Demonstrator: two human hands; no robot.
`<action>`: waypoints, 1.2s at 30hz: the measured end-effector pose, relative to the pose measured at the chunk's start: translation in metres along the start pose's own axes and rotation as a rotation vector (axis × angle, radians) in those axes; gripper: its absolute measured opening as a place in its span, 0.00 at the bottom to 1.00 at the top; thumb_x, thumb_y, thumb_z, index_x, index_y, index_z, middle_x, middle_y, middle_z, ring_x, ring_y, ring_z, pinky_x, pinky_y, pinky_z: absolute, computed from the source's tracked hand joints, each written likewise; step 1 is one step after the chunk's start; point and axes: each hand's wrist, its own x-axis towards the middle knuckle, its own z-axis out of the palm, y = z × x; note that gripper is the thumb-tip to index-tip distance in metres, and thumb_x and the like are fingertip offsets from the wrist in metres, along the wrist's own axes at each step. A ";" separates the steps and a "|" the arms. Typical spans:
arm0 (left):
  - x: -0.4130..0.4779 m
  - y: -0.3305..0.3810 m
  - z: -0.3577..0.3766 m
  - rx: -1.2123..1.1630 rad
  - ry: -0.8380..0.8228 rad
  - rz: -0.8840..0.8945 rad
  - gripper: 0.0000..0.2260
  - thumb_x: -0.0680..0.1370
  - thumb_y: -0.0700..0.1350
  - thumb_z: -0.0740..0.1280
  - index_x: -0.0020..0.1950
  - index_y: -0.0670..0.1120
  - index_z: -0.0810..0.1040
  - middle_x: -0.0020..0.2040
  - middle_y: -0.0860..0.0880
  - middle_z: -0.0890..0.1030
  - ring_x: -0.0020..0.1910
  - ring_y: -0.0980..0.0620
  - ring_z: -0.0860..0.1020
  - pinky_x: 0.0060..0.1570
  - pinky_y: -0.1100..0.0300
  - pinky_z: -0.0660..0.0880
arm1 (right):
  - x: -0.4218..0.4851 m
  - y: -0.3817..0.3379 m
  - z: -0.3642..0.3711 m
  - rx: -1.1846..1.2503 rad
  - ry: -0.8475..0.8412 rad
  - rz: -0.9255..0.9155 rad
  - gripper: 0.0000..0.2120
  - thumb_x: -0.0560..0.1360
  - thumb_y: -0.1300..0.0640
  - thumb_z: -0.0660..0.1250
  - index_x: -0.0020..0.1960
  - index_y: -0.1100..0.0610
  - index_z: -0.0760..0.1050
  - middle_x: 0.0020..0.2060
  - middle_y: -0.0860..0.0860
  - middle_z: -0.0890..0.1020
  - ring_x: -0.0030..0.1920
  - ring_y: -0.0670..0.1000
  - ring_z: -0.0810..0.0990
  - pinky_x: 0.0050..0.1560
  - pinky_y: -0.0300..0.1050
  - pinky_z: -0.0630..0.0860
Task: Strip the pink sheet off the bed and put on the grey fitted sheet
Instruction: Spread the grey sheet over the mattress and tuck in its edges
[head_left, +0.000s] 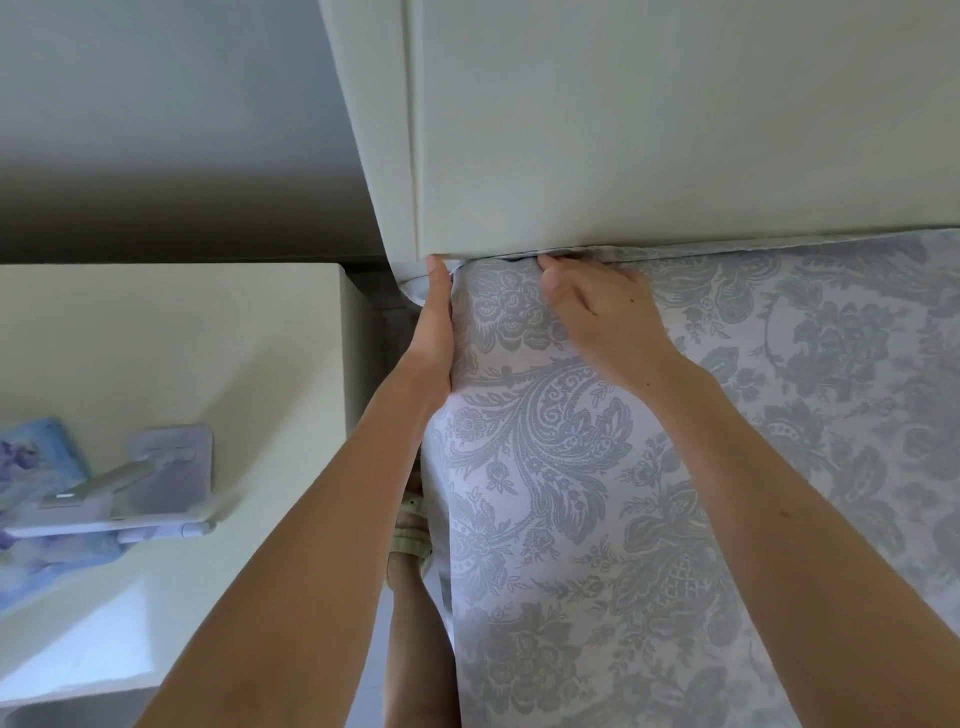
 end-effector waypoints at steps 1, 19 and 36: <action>0.000 0.000 0.000 0.016 -0.006 -0.001 0.36 0.75 0.71 0.44 0.64 0.50 0.76 0.57 0.46 0.82 0.58 0.48 0.79 0.64 0.47 0.71 | 0.000 -0.001 -0.001 0.011 -0.009 0.006 0.28 0.77 0.45 0.44 0.66 0.54 0.74 0.64 0.46 0.77 0.67 0.48 0.71 0.66 0.46 0.59; -0.093 0.035 0.061 0.277 -0.255 0.226 0.34 0.77 0.66 0.49 0.27 0.46 0.81 0.27 0.53 0.79 0.28 0.62 0.76 0.40 0.66 0.72 | -0.043 -0.014 -0.148 0.212 -0.255 0.092 0.13 0.80 0.56 0.61 0.62 0.48 0.76 0.48 0.37 0.79 0.47 0.31 0.77 0.46 0.21 0.67; -0.120 0.050 0.063 0.401 -0.291 0.274 0.14 0.82 0.51 0.52 0.42 0.46 0.70 0.46 0.44 0.72 0.39 0.54 0.73 0.40 0.66 0.64 | -0.004 -0.033 -0.141 -0.076 -0.054 0.221 0.07 0.69 0.55 0.74 0.46 0.56 0.85 0.43 0.52 0.86 0.43 0.47 0.81 0.49 0.42 0.74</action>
